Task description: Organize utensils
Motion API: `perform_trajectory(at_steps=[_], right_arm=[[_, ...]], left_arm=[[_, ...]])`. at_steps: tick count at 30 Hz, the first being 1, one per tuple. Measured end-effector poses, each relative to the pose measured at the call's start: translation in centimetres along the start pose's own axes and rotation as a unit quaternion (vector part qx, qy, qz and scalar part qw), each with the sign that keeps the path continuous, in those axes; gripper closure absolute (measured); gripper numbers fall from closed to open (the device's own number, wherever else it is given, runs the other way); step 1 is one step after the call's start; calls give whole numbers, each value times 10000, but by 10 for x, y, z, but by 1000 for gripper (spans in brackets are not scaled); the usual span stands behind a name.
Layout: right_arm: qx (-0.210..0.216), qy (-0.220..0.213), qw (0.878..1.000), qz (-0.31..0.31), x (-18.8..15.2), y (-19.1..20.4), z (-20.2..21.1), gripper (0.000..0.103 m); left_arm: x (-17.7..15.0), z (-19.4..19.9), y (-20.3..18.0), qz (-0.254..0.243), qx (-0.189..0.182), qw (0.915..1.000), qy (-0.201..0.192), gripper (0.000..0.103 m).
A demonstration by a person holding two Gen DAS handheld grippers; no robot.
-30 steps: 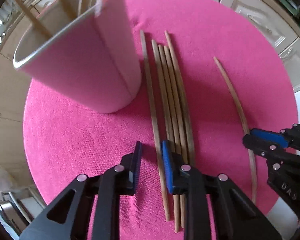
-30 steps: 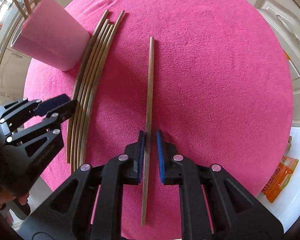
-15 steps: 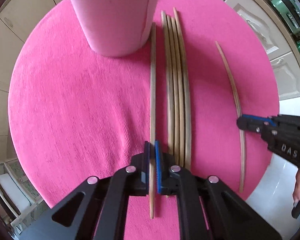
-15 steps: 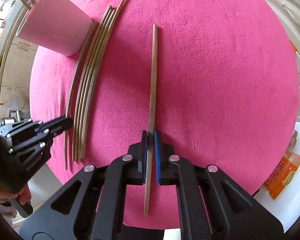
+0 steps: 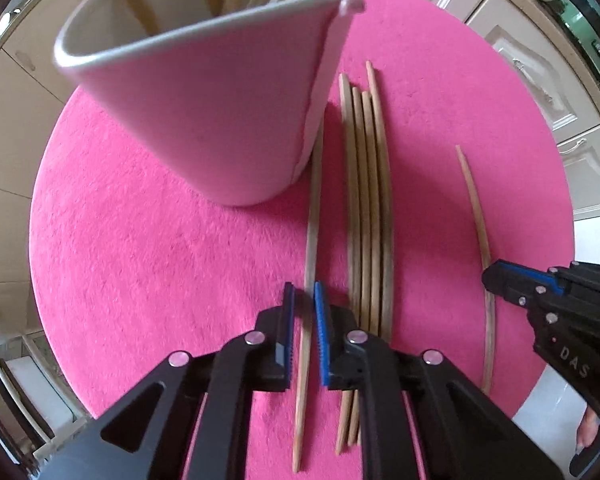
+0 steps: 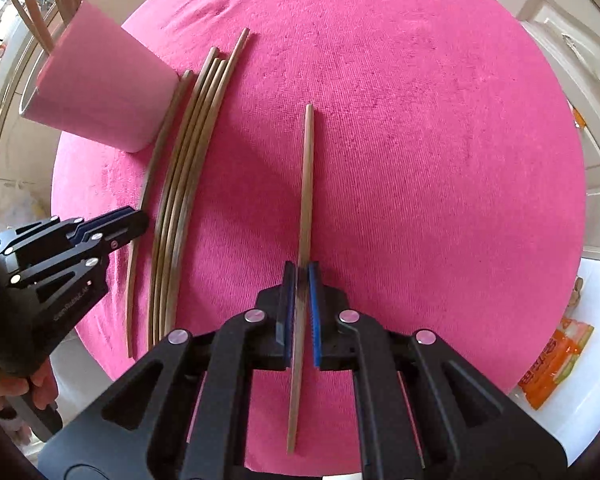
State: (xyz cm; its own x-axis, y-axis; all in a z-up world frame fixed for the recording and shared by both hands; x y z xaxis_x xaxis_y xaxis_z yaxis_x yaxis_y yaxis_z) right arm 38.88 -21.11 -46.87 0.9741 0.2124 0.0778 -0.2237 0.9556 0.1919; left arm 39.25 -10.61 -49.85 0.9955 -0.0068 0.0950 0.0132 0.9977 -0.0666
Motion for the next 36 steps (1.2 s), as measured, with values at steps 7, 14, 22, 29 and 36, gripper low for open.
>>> perform_trajectory(at_steps=[7,14,22,29,36], right_arm=[[17,38,10000,53,3,4,-5,96],[358,-181,9990,-176,-15,2,10,97],[725,-702,9948,-167,-20,9,45,97],[125,-533,9982,-232,-28,-5,37,96],[-152,-339,9991,-180,-24,8,14,96]], left_arm=[[4,0,-11,-269,122,9995,-75,98],[-14,23,-3,-220,-379,9983,-388,98],[-38,60,6,-274,-782,9932,-813,98],[-38,68,9,-227,-745,9938,-788,98],[-40,59,3,-228,-723,9947,-694,98]])
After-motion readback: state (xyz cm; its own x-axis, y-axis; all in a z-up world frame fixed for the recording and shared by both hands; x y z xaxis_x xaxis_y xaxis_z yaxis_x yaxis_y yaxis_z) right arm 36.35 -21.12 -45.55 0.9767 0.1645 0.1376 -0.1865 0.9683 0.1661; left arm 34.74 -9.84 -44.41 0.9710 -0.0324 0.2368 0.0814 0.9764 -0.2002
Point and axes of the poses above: each gripper's, at about its wrist camera, not at the fingertips, and z roughly against the way its jaws point, y to its left, x to its top, the point moved 7 cm from there along -z, roughly the way its jaws point, and after that the axes turned 10 degrees about z, right-handed, at the moved point
